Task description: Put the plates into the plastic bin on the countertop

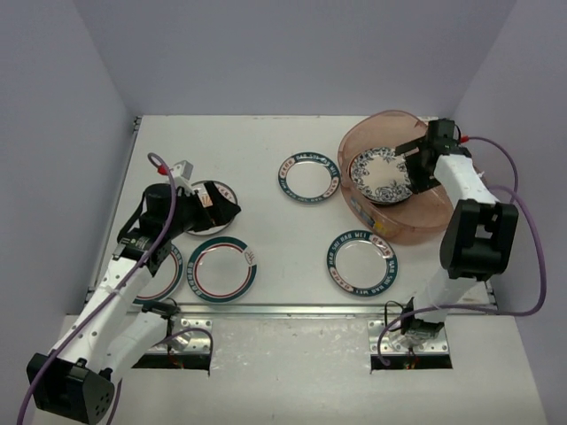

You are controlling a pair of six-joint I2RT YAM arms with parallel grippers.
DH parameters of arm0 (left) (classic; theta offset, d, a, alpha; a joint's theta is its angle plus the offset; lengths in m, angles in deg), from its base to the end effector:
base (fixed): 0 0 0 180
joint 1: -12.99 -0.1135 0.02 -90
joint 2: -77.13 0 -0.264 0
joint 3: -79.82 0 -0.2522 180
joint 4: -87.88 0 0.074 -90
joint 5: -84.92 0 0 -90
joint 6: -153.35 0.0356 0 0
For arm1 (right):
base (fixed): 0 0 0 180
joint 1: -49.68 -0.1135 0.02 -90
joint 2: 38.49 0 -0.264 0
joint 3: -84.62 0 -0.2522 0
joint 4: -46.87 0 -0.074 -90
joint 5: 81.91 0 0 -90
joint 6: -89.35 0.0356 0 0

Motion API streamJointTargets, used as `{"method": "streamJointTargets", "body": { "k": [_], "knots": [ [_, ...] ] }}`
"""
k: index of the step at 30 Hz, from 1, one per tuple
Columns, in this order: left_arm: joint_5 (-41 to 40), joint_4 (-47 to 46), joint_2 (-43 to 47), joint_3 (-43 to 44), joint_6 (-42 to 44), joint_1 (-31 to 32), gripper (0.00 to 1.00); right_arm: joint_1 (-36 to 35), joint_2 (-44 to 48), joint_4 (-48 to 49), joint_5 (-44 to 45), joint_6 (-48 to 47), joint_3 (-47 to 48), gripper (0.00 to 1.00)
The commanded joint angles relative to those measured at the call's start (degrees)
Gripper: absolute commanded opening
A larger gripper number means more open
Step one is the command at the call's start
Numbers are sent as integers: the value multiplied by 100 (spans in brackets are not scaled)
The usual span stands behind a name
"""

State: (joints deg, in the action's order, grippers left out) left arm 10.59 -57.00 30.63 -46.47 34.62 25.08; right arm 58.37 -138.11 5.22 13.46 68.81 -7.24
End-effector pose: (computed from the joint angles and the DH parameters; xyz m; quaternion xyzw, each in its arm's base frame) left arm 0.1781 -0.0480 0.2860 -0.0533 0.8500 -0.2876 0.4381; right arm 0.3721 -0.0602 0.2360 0.6088 0.7263 0.1214 0.2950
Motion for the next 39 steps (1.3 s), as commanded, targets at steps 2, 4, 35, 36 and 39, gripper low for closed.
{"method": "streamJointTargets", "body": {
  "k": [2,4,35,36,39],
  "knots": [
    [129,-405,-465,-132,52,306,100,-175,-1111,-3226,530,97,2047,99],
    [120,-471,-576,-159,39,448,100,-188,-1067,-3325,609,155,2013,99],
    [1462,-4043,-7092,2249,-1098,3253,85,-772,5914,262,-3656,-3880,-2269,99],
    [1475,-3991,-7238,2327,-1131,3287,82,-778,5974,325,-3672,-3864,-2310,99],
    [1530,-3788,-7537,2623,-1138,3363,63,-772,6029,379,-3705,-3829,-2346,99]
  ]
}}
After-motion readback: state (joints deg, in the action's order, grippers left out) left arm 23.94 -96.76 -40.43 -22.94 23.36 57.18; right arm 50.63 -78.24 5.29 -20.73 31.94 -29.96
